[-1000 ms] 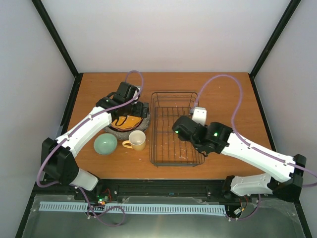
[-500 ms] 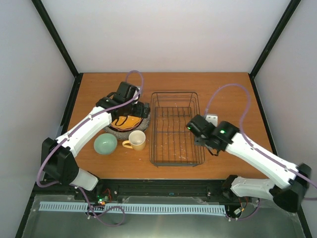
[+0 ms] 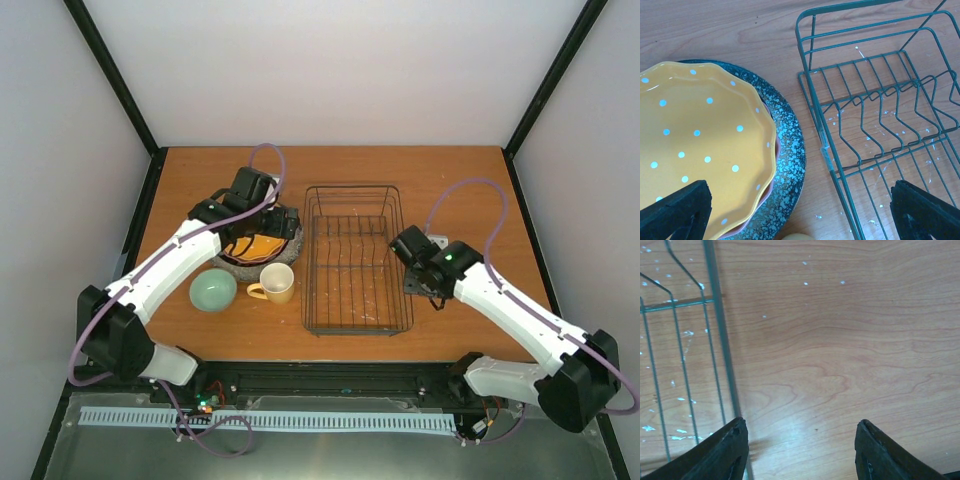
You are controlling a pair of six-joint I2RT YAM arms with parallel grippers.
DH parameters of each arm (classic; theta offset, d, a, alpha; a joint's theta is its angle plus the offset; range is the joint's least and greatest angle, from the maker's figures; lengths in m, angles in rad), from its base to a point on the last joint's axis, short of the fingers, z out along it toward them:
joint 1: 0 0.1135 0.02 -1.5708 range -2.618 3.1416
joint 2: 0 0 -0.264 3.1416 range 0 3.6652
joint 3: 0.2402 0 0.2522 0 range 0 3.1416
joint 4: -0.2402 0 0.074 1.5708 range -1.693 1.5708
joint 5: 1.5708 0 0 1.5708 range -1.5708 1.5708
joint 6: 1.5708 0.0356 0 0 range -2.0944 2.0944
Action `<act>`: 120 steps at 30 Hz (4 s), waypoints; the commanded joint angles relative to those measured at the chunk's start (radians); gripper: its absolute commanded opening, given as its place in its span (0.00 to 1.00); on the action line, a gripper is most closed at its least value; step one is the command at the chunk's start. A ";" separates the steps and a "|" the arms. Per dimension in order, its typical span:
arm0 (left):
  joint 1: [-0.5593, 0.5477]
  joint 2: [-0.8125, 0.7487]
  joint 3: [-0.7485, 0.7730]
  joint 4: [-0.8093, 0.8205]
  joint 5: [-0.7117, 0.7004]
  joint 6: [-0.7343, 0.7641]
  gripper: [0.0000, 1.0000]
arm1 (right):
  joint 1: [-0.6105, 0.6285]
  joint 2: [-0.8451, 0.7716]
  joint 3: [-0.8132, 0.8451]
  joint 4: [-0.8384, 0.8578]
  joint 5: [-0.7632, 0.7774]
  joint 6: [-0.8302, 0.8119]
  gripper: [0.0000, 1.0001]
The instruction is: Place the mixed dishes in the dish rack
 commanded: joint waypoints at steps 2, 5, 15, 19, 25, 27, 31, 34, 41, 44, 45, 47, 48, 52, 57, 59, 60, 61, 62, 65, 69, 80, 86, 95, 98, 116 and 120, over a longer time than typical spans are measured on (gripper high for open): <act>-0.003 0.023 0.030 0.014 0.019 0.014 0.98 | -0.071 -0.059 -0.080 0.086 -0.093 -0.099 0.59; -0.003 0.031 0.043 0.013 0.023 0.016 0.98 | -0.086 -0.068 -0.103 0.134 -0.139 -0.124 0.58; -0.002 0.035 0.037 0.010 0.013 0.016 0.98 | -0.103 -0.075 -0.043 0.109 -0.098 -0.150 0.56; -0.003 0.040 0.030 0.022 0.030 0.014 0.98 | -0.120 -0.136 -0.015 0.098 -0.110 -0.155 0.55; -0.003 0.038 0.026 0.021 0.026 0.017 0.98 | -0.131 -0.100 -0.060 0.134 -0.203 -0.183 0.54; -0.003 0.031 0.019 0.023 0.023 0.017 0.98 | -0.131 -0.085 -0.091 0.168 -0.239 -0.189 0.53; -0.003 0.018 0.002 0.021 0.006 0.020 0.98 | -0.134 -0.063 -0.117 0.211 -0.275 -0.192 0.53; -0.003 0.011 -0.009 0.022 -0.001 0.021 0.98 | -0.134 -0.036 -0.114 0.215 -0.276 -0.203 0.53; -0.003 0.013 -0.020 0.029 0.000 0.022 0.98 | -0.140 0.010 -0.145 0.257 -0.289 -0.225 0.39; -0.003 0.019 -0.018 0.030 -0.001 0.028 0.98 | -0.143 0.028 -0.153 0.270 -0.289 -0.225 0.33; -0.003 0.019 -0.017 0.030 -0.002 0.031 0.98 | -0.144 0.031 -0.153 0.271 -0.288 -0.226 0.30; -0.003 0.023 -0.015 0.030 -0.006 0.037 0.99 | -0.145 0.037 -0.150 0.273 -0.285 -0.230 0.28; -0.003 0.025 -0.014 0.029 -0.007 0.039 0.99 | -0.145 0.039 -0.148 0.273 -0.283 -0.232 0.26; -0.002 0.030 -0.014 0.031 -0.009 0.043 0.99 | -0.149 0.045 -0.136 0.271 -0.276 -0.240 0.12; -0.002 0.033 -0.020 0.031 -0.010 0.043 0.99 | -0.155 0.058 -0.111 0.259 -0.260 -0.247 0.03; -0.002 0.032 -0.022 0.032 -0.012 0.044 0.99 | -0.161 0.060 -0.099 0.254 -0.254 -0.247 0.03; -0.002 0.032 -0.023 0.032 -0.013 0.045 0.99 | -0.162 0.061 -0.091 0.252 -0.246 -0.245 0.03; -0.002 0.032 -0.023 0.032 -0.015 0.046 0.99 | -0.164 0.061 -0.086 0.250 -0.238 -0.244 0.03; -0.002 0.033 -0.023 0.032 -0.015 0.047 0.99 | -0.167 0.061 -0.082 0.248 -0.228 -0.239 0.03; -0.003 0.033 -0.025 0.031 -0.019 0.051 0.99 | -0.192 0.061 -0.074 0.252 -0.217 -0.234 0.03; -0.002 0.032 -0.028 0.032 -0.026 0.056 0.99 | -0.226 0.069 -0.071 0.260 -0.204 -0.230 0.03; -0.002 0.042 -0.039 0.049 -0.048 0.082 1.00 | -0.329 0.190 -0.027 0.315 -0.232 -0.340 0.03; 0.015 0.048 -0.053 0.073 -0.044 0.090 1.00 | -0.369 0.287 0.031 0.331 -0.249 -0.463 0.03; 0.118 0.018 -0.095 0.138 0.066 0.087 1.00 | -0.421 0.381 0.098 0.337 -0.257 -0.552 0.03; 0.131 0.023 -0.095 0.136 0.065 0.105 1.00 | -0.444 0.401 0.125 0.338 -0.261 -0.572 0.03; 0.152 0.032 -0.081 0.127 0.054 0.119 1.00 | -0.550 0.444 0.174 0.356 -0.232 -0.605 0.03; 0.152 0.033 -0.077 0.120 0.042 0.120 1.00 | -0.570 0.466 0.191 0.362 -0.213 -0.610 0.03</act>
